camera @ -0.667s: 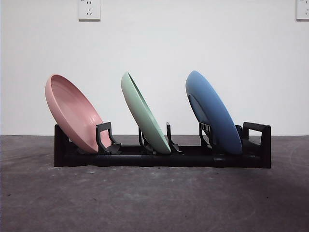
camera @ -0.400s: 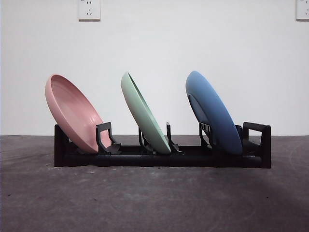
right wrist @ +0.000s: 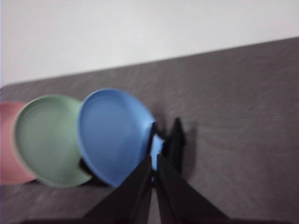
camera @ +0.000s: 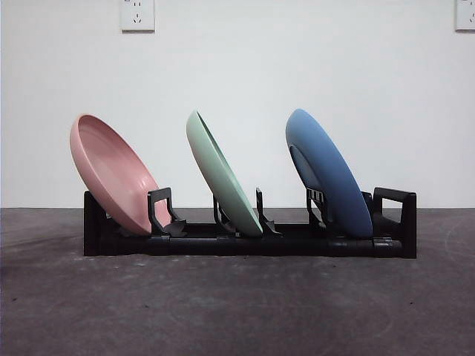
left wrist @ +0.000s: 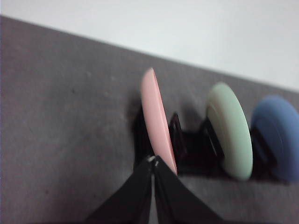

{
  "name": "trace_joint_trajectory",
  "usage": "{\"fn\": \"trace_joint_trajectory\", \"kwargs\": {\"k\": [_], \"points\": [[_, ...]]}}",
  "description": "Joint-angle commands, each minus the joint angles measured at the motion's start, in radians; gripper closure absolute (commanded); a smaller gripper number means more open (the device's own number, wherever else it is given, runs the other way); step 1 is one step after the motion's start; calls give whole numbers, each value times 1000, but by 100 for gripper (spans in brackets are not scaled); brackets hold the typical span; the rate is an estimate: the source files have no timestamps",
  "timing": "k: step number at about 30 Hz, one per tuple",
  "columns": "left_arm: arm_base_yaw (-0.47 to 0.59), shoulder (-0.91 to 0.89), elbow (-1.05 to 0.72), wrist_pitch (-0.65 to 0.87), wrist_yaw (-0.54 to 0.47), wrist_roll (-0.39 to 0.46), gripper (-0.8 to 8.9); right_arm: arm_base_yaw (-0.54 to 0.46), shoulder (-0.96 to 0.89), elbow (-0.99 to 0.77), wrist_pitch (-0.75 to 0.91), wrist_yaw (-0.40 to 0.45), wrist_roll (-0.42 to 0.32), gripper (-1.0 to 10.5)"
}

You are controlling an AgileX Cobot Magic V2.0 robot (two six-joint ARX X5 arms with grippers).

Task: Place the plate

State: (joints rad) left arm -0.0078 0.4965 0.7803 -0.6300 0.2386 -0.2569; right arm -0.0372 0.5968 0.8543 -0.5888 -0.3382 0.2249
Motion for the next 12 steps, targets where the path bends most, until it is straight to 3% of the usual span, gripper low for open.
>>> {"fn": "trace_joint_trajectory", "kwargs": {"k": [1, 7, 12], "points": [[0, 91, 90, -89, 19, 93, 804, 15, 80, 93, -51, -36, -37, 930], [-21, 284, 275, -277, 26, 218, 804, 62, 242, 261, -219, -55, -81, 930], [-55, 416, 411, -374, 26, 272, 804, 98, 348, 354, -341, -55, -118, 930]]}}
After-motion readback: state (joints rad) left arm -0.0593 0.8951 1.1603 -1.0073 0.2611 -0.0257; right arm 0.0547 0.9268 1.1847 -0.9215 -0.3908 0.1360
